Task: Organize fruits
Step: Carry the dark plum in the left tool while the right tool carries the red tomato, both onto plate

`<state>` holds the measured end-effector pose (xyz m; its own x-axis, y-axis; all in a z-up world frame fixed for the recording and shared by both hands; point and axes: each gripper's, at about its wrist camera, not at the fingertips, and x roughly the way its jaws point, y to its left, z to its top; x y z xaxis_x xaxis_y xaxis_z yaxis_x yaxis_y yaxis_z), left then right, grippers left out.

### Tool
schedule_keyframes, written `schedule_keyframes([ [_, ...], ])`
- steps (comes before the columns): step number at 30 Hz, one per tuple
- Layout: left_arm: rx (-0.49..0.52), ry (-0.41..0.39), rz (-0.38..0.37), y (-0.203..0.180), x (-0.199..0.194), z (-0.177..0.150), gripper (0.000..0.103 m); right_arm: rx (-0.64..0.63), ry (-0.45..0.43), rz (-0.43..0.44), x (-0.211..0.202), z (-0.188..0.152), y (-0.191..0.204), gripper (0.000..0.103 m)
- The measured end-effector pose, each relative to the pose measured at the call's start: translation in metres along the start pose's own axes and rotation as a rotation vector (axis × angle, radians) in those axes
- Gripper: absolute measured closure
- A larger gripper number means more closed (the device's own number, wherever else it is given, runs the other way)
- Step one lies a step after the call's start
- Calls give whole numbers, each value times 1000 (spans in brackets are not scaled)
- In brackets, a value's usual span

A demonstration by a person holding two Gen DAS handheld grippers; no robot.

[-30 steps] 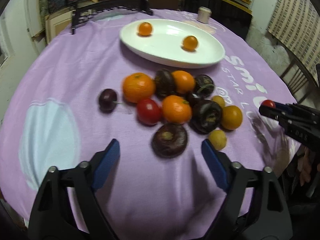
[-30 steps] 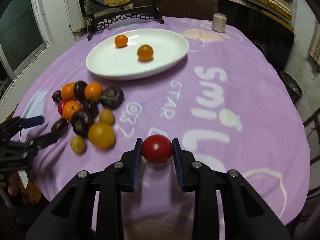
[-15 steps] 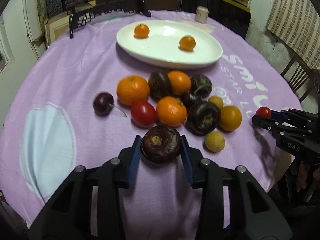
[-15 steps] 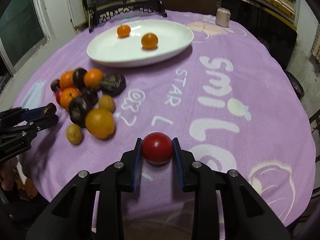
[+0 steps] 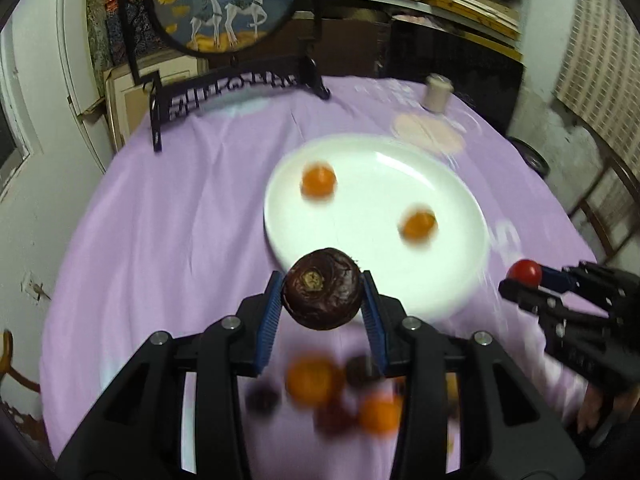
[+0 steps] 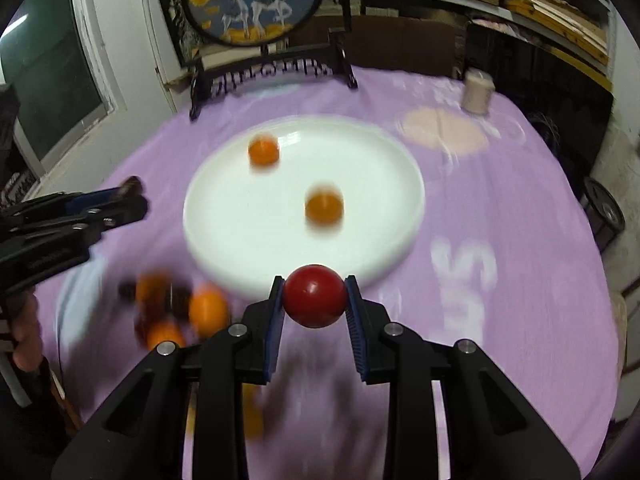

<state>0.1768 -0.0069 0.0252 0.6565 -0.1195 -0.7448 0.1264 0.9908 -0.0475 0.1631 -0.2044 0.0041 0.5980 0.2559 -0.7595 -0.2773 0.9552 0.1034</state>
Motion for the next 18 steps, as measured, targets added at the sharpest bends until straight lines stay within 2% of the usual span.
schedule_keyframes([
  [4,-16,28,3,-9,46,65,64,27,3,0,39,64,-11,73],
  [6,-27,39,-4,-12,65,81,64,29,10,-18,66,82,-18,73],
  [12,-33,88,-32,-25,121,107,64,61,58,-38,104,83,-37,73],
  [18,-28,111,-55,-25,143,105,64,67,83,-32,123,85,-40,73],
])
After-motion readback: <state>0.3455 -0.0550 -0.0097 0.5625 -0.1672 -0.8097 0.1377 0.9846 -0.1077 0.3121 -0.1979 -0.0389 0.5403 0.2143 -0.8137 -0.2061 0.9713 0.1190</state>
